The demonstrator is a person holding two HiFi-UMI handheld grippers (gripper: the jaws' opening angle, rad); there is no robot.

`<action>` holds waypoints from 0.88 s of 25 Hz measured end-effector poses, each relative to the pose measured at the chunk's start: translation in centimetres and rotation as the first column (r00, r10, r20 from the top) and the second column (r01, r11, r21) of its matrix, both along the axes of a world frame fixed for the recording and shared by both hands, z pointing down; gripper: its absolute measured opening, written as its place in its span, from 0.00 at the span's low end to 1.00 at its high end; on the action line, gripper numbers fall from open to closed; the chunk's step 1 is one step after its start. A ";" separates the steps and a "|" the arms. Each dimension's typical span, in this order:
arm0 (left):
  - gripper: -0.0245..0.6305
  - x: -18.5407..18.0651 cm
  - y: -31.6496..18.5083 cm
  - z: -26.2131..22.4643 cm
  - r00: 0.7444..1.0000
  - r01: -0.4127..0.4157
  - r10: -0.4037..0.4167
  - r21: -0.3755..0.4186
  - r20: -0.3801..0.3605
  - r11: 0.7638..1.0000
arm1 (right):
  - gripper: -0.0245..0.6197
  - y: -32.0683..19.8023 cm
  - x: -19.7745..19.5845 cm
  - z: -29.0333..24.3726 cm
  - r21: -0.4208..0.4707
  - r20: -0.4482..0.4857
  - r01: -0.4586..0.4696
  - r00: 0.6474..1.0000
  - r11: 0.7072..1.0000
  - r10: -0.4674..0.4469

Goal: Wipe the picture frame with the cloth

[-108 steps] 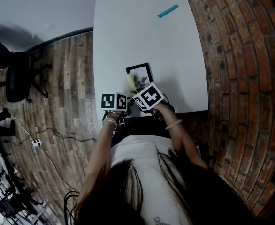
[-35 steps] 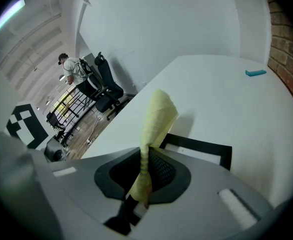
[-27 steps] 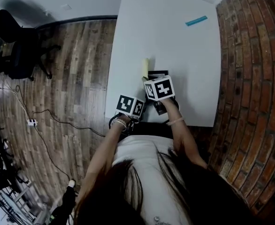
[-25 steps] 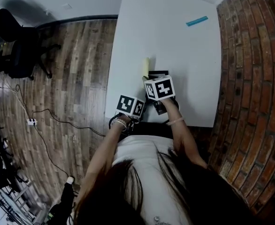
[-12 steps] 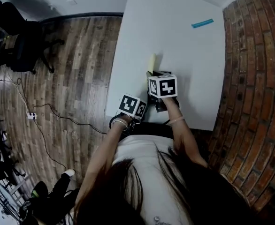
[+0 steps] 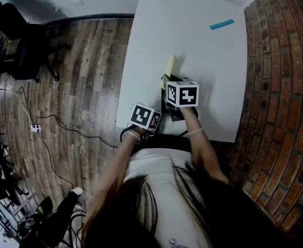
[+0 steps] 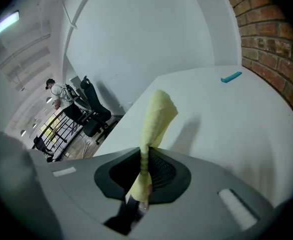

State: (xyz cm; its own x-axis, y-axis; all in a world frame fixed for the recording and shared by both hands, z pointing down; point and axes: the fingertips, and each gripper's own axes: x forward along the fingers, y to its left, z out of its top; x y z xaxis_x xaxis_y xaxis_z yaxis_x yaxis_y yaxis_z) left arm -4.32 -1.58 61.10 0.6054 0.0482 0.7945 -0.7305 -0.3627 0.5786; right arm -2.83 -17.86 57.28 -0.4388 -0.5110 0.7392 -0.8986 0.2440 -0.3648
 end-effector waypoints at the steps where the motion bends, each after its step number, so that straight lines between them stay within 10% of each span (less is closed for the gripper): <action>1: 0.15 0.0 0.0 0.0 1.000 -0.001 0.001 0.007 0.002 1.000 | 0.10 0.1 0.2 -0.1 0.003 -0.001 -0.003 1.000 1.000 0.003; 22: 0.15 -1.2 0.4 -0.2 0.997 0.070 -0.072 0.093 0.018 0.993 | 0.10 3.2 4.5 -3.4 0.128 -0.060 -0.076 0.995 0.989 0.085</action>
State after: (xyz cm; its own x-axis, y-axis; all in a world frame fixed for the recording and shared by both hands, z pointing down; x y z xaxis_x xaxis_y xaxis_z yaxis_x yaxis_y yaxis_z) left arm -5.50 -1.14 60.94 0.5872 -0.0683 0.8066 -0.7685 -0.3600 0.5290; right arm 1.62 -14.62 53.91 -0.3457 -0.6333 0.6924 -0.9379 0.2101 -0.2761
